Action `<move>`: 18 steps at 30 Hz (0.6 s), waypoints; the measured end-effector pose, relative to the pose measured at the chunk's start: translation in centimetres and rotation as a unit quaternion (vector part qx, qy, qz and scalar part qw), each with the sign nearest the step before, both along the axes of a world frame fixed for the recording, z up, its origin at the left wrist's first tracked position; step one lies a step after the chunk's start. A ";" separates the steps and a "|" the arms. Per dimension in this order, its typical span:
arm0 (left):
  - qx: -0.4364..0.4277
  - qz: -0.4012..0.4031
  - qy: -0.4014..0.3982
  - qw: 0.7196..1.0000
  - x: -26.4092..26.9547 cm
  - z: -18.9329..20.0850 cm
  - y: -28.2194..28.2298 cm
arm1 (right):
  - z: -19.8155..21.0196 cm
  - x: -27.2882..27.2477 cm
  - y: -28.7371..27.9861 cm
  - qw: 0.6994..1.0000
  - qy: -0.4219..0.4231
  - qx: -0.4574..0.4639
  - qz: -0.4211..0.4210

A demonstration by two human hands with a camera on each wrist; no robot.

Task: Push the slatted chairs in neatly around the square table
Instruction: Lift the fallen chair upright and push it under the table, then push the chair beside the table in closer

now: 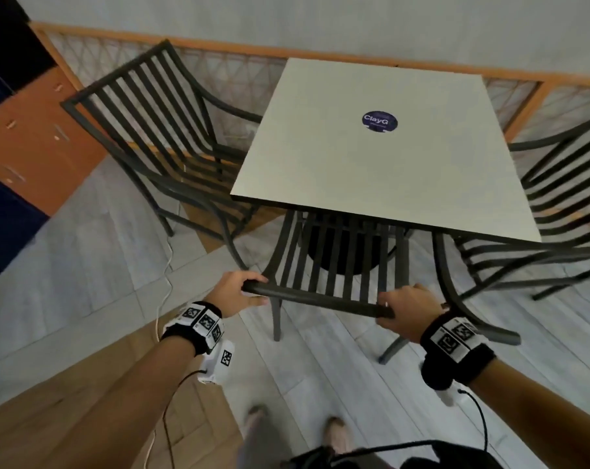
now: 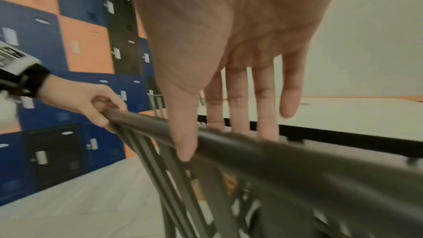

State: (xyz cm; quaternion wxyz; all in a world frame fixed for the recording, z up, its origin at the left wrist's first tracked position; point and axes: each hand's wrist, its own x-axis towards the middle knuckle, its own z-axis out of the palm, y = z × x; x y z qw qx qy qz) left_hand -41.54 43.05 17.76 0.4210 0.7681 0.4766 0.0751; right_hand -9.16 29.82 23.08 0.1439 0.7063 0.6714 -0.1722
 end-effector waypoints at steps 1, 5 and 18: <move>-0.004 -0.006 -0.005 1.000 -0.5 0.0 0.5 | 0.5 -1.6 1.5 0.999 0.016 0.000 0.029; -0.015 -0.051 0.020 0.998 -3.5 -0.1 3.7 | 1.6 -8.1 8.6 0.988 0.069 0.042 0.130; -0.021 -0.047 0.135 0.990 -22.5 -3.1 25.8 | 0.7 -30.4 33.9 0.975 0.166 0.012 0.145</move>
